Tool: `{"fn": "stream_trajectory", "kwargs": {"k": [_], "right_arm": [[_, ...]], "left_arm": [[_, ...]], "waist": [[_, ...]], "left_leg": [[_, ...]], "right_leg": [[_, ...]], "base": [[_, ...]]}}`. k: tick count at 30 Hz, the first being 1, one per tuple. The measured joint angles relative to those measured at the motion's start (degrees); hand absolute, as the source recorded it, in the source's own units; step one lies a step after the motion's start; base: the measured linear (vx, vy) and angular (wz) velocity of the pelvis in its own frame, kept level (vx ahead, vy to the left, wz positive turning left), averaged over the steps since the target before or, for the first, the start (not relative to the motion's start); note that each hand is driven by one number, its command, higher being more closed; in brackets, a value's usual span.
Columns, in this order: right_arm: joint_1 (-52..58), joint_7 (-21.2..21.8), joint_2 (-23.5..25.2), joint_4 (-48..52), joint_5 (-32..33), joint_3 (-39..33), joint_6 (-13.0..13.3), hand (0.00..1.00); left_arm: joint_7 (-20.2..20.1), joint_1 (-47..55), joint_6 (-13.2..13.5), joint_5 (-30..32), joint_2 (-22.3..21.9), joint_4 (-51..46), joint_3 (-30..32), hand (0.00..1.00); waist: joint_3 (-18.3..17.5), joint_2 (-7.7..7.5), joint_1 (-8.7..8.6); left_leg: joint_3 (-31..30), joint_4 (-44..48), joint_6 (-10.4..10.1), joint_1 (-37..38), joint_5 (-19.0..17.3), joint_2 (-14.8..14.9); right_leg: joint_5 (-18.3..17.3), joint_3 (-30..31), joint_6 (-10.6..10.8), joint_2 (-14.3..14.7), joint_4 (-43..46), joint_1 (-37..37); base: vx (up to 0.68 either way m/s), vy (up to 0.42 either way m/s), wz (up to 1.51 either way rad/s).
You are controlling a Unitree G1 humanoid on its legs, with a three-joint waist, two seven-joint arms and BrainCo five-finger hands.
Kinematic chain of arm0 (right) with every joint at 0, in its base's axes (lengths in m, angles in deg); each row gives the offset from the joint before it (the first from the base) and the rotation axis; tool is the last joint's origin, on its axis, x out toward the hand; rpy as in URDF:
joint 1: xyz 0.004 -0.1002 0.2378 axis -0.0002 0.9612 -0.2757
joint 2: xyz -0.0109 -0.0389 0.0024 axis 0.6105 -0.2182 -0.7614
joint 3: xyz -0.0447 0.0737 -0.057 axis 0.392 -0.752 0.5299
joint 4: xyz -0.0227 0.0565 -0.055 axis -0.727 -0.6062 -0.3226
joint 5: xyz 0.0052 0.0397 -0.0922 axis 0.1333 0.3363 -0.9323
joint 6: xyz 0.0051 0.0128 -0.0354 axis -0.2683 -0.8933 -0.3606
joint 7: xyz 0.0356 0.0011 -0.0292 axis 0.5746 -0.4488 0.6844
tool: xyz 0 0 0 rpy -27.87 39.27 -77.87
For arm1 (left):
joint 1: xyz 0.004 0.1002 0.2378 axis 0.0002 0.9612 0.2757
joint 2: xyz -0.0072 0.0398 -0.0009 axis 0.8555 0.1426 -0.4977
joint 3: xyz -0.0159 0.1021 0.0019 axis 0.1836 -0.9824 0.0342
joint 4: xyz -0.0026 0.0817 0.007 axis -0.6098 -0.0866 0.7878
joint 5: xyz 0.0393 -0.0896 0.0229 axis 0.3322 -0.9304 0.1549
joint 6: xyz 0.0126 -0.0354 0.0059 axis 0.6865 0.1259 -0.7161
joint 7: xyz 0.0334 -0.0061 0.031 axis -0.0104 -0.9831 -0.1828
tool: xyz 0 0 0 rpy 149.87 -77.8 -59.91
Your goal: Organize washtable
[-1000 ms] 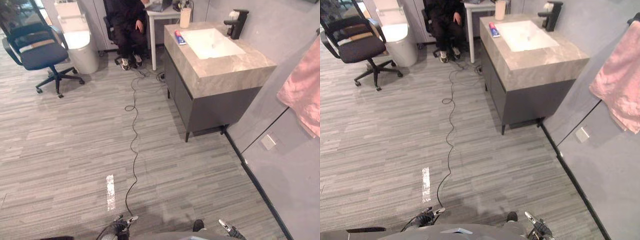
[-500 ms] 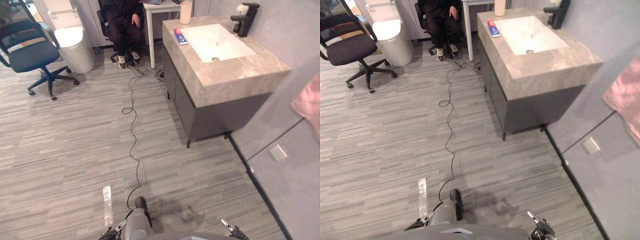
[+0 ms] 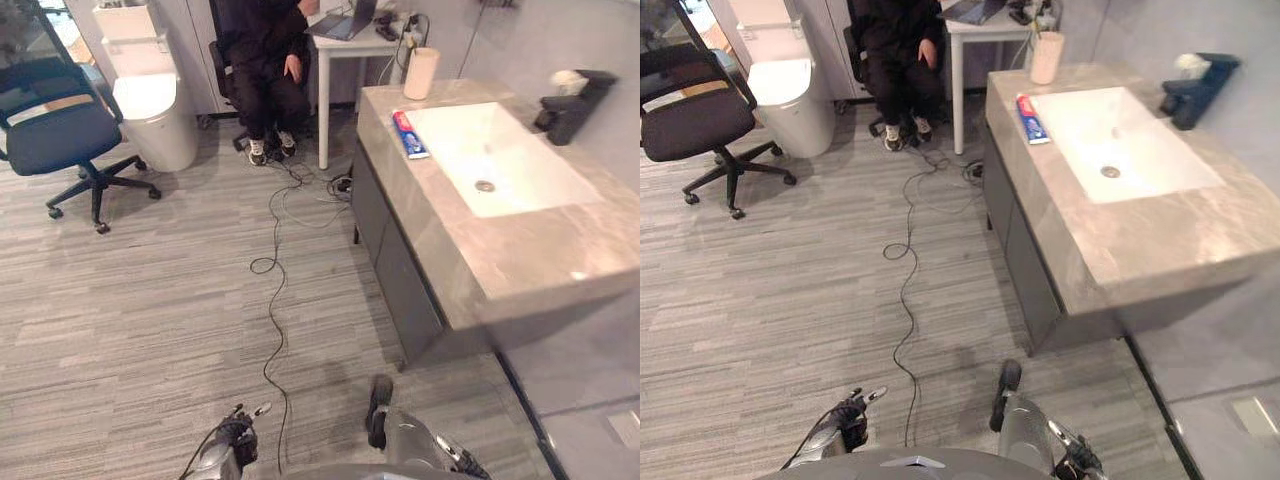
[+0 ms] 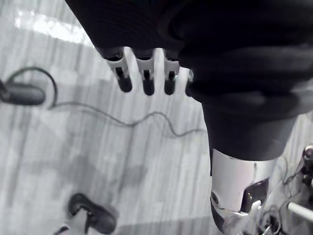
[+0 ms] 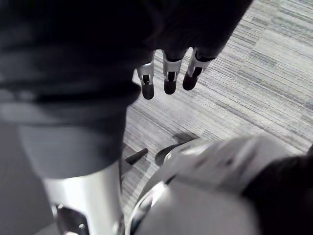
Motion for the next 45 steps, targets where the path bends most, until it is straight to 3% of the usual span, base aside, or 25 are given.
{"fn": "stream_trajectory", "kwargs": {"k": [1, 2, 3, 4, 5, 6, 8, 11, 13, 14, 15, 16, 18, 20, 22, 23, 24, 25, 26, 27, 29, 31, 34, 41, 45], "right_arm": [[0.38, 0.04, 0.16, 0.01, 0.07, 0.19, -0.05, 0.00], [0.62, 0.09, -0.35, 0.54, 0.04, -0.62, -0.33, 0.00], [1.07, 0.08, -0.19, 2.20, 0.06, -1.33, -0.57, 0.00], [0.90, 0.02, -0.11, 2.65, -0.23, -1.46, -0.48, 0.00], [0.73, -0.12, -0.12, 4.45, 0.12, -1.40, -0.48, 0.00], [0.97, -1.82, -1.03, 3.13, -1.30, -0.01, -1.09, 0.00], [2.36, -2.70, -2.28, 1.05, -1.10, 1.10, -1.71, 0.00], [3.17, -5.14, -4.32, -2.89, -1.09, 1.85, -2.32, 0.00], [5.42, -6.16, -6.10, -2.90, -0.97, 1.11, -2.22, 0.00], [6.98, -6.27, -8.43, -2.85, -0.47, 0.53, -2.11, 0.00], [7.87, -6.29, -9.97, -2.86, 0.18, 0.53, -1.90, 0.00], [8.71, -6.54, -11.67, -2.88, 0.18, 0.46, -1.57, 0.00], [11.03, -8.01, -13.21, -3.06, 0.18, -2.87, -0.59, 0.00], [12.29, -8.67, -13.66, -3.05, 0.16, -6.57, -0.29, 0.00], [11.83, -5.13, -10.84, -2.86, 0.22, -6.59, 0.32, 0.00], [10.20, -3.78, -7.77, -2.71, 0.38, -6.19, 0.25, 0.00], [9.78, -7.66, -5.47, -3.68, 3.26, -8.89, 1.92, 0.00], [10.24, -7.71, -5.84, -3.67, 3.50, -8.74, 1.93, 0.00], [10.43, -7.36, -6.75, -3.63, 3.38, -7.09, 1.44, 0.00], [10.09, -7.34, -7.40, -3.59, 3.37, -5.44, 1.04, 0.00], [8.91, -7.36, -7.53, -2.74, 3.34, -3.39, 1.10, 0.00], [7.63, -6.90, -7.11, -2.33, 2.97, -0.42, 1.25, 0.00], [7.59, -6.92, -7.06, -2.52, 2.31, 0.17, 0.07, 0.00], [5.24, -5.91, -6.72, -2.88, 2.17, -0.26, -0.45, 0.00], [5.24, -5.91, -6.71, -2.88, 2.17, -0.26, -0.45, 0.00]], "left_arm": [[0.02, 0.27, -0.08, 0.16, -0.70, -0.04, 1.00, 0.00], [-0.07, 0.60, -0.13, 0.98, -2.73, -0.37, 3.41, 0.00], [-0.21, 0.66, -0.19, 1.01, -3.63, -1.27, 5.90, 0.00], [-0.30, 0.85, -0.25, 1.01, -3.81, -1.42, 6.94, 0.00], [-0.37, 1.82, -0.44, 1.00, -3.71, -2.01, 8.39, 0.00], [-0.48, 1.65, -0.45, 0.96, -3.08, -2.29, 8.46, 0.00], [-0.74, 2.08, -0.29, 0.75, -1.29, -2.50, 6.53, 0.00], [-0.33, 2.31, 0.13, 0.83, 1.89, -2.51, 6.01, 0.00], [0.19, 3.04, 0.05, 0.83, 2.67, -2.28, 5.33, 0.00], [0.24, 4.11, 0.04, 0.84, 2.29, -2.10, 4.88, 0.00], [0.27, 4.83, 0.09, 0.83, 1.88, -1.82, 4.68, 0.00], [0.37, 5.99, 0.17, 0.82, 1.56, -1.01, 4.69, 0.00], [0.76, 6.64, 0.05, 0.86, 3.19, 0.50, 4.69, 0.00], [0.75, 5.41, 0.02, 0.86, 3.46, 1.67, 4.47, 0.00], [0.75, 5.53, -0.11, 0.89, 4.19, 2.27, 2.33, 0.00], [0.75, 5.66, -0.15, 0.90, 4.59, 2.21, 0.34, 0.00], [0.71, 6.16, -0.07, 0.91, 5.10, 2.03, -2.13, 0.00], [0.69, 5.89, 0.02, 0.90, 5.35, 1.93, -3.35, 0.00], [0.80, 5.64, 0.05, 0.89, 5.77, 1.88, -5.07, 0.00], [1.11, 5.08, 0.12, 0.80, 5.62, 1.46, -6.09, 0.00], [1.23, 3.97, 0.16, 0.71, 4.91, 1.15, -6.62, 0.00], [1.23, 2.15, 0.03, 0.46, 4.53, 2.32, -6.73, 0.00], [0.05, 0.67, 1.26, 0.93, 1.53, 1.86, -8.67, 0.00], [-1.15, 3.69, 0.01, 3.32, 3.42, 3.26, -4.66, 0.00], [-1.15, 3.69, 0.01, 3.32, 3.44, 3.29, -4.63, 0.00]], "waist": [[0.05, 0.01, -0.46], [-0.08, 1.71, -0.84], [0.06, 3.14, -0.64], [0.01, 3.52, -0.42], [0.41, 2.97, 0.67], [1.28, 2.96, 2.06], [3.06, 1.62, 2.86], [4.12, -0.13, 3.27], [4.17, -0.60, 3.27], [3.75, 0.60, 3.27], [3.48, 1.43, 3.28], [3.12, 1.69, 3.15], [1.40, -1.31, 1.61], [0.99, -1.41, 1.07], [0.86, -1.50, 0.37], [0.62, -1.50, 0.21], [-0.13, -1.33, 0.15], [-0.60, -1.33, 0.14], [-0.76, -1.29, 0.04], [-0.96, -0.93, 0.00], [-0.88, 0.11, -0.16], [-0.86, -0.38, -0.59], [-0.91, 0.86, -0.88], [-2.15, 1.11, -0.33], [-2.16, 1.08, -0.35]], "left_leg": [[-0.04, 4.54, 0.00, -0.89, 0.00, 1.13], [-0.21, 18.07, 0.50, -5.08, 0.98, 5.40], [-1.47, 32.02, 1.68, -10.53, 7.04, 9.72], [-2.68, 37.57, 2.15, -12.93, 12.44, 11.19], [-5.06, 48.08, 0.58, -17.43, 20.60, 13.07], [-6.28, 57.71, 0.79, -21.67, 18.64, 12.84], [-3.85, 62.00, 0.75, -27.61, 13.13, 11.33], [1.73, 45.08, 0.78, -34.62, 7.49, 11.21], [0.81, 24.32, 0.34, -34.77, 9.03, 9.81], [-3.78, 11.58, 0.12, -34.24, 11.53, 8.72], [-6.59, 7.69, -0.71, -34.10, 12.96, 8.75], [-7.89, 10.16, -3.53, -33.91, 18.03, 7.69], [-6.75, 19.29, -1.93, -37.13, 13.71, 3.28], [-4.83, 19.37, -0.45, -36.17, 11.86, 1.57], [-2.67, 15.84, 0.31, -31.64, 11.41, -0.28], [-1.33, 13.80, 0.81, -28.57, 11.23, -0.88], [-0.28, 11.60, 1.53, -26.39, 11.29, -1.59], [0.48, 10.34, 1.59, -25.15, 11.32, -1.80], [1.68, 6.97, 1.84, -22.25, 11.97, -2.24], [2.67, 3.56, 2.10, -20.63, 13.30, -2.40], [4.44, -0.46, 1.98, -19.51, 15.89, -1.03], [6.65, -2.55, -0.19, -18.93, 17.84, -0.46], [6.25, -6.35, -0.85, -16.45, 20.45, 0.97], [9.19, -12.59, -2.33, -12.03, 23.23, 2.49], [9.24, -12.59, -2.34, -12.00, 23.22, 2.50]], "right_leg": [[0.79, 0.12, -1.05, 0.00, 2.31, 0.51], [-3.00, -1.35, -1.16, 1.00, 4.98, 2.68], [-6.27, -2.76, -2.25, 3.15, 5.62, 5.49], [-7.62, -2.97, -2.85, 4.23, 5.66, 6.97], [-10.45, -1.43, -3.72, 6.60, 5.16, 10.27], [-12.48, 1.18, -4.66, 8.61, 3.39, 14.60], [-12.29, 4.15, -4.02, 8.82, -1.38, 21.34], [-12.60, 10.56, -1.51, 7.70, -6.94, 28.90], [-15.11, 13.97, 0.64, 6.49, -7.67, 31.46], [-17.72, 16.51, 1.69, 6.06, -6.95, 32.72], [-19.03, 18.03, 2.26, 5.99, -6.61, 33.31], [-20.64, 20.49, 2.85, 5.44, -6.31, 34.54], [-22.10, 22.87, 2.71, -0.17, -3.07, 34.07], [-18.18, 24.13, 4.58, -1.70, 7.51, 28.21], [-12.50, 25.04, 6.41, -3.23, 17.67, 23.60], [-8.27, 24.71, 8.86, -3.69, 23.55, 21.29], [-4.16, 22.29, 8.55, -5.33, 27.21, 19.26], [-3.02, 20.37, 7.49, -6.60, 28.53, 18.37], [-5.50, 15.67, 4.89, -8.42, 29.48, 17.90], [-11.35, 8.82, 3.80, -8.44, 28.54, 17.35], [-17.18, -3.94, 4.37, -6.81, 18.68, 18.00], [-14.44, -11.06, 3.62, -3.71, 0.89, 22.10], [-12.23, -11.28, 2.97, -0.26, -3.35, 24.21], [-7.50, -7.48, 2.63, 5.01, -15.20, 27.82], [-7.50, -7.40, 2.63, 5.02, -15.21, 27.82]], "base": [[0.63, -0.234, 0.46], [0.57, -0.278, 0.31], [0.52, -0.282, 0.10], [0.39, -0.300, -0.31], [0.48, -0.270, -0.72], [0.53, -0.217, -0.84], [0.28, -0.038, -0.91], [-0.18, 0.023, -1.27], [-0.33, 0.061, -1.27], [-0.25, 0.155, -1.27], [0.05, 0.254, -1.20], [0.29, 0.404, -1.00], [0.43, 0.443, -0.67], [0.40, 0.334, -0.21], [0.36, 0.261, -0.26], [0.20, 0.159, -0.36], [0.20, 0.124, -0.33], [0.21, 0.060, -0.38], [0.23, -0.015, -0.53], [0.20, -0.042, -0.61], [0.02, -0.103, -0.75], [-0.07, -0.151, -0.69], [0.07, -0.101, -0.22], [0.04, -0.009, -0.21], [0.00, 0.000, 0.00]]}}
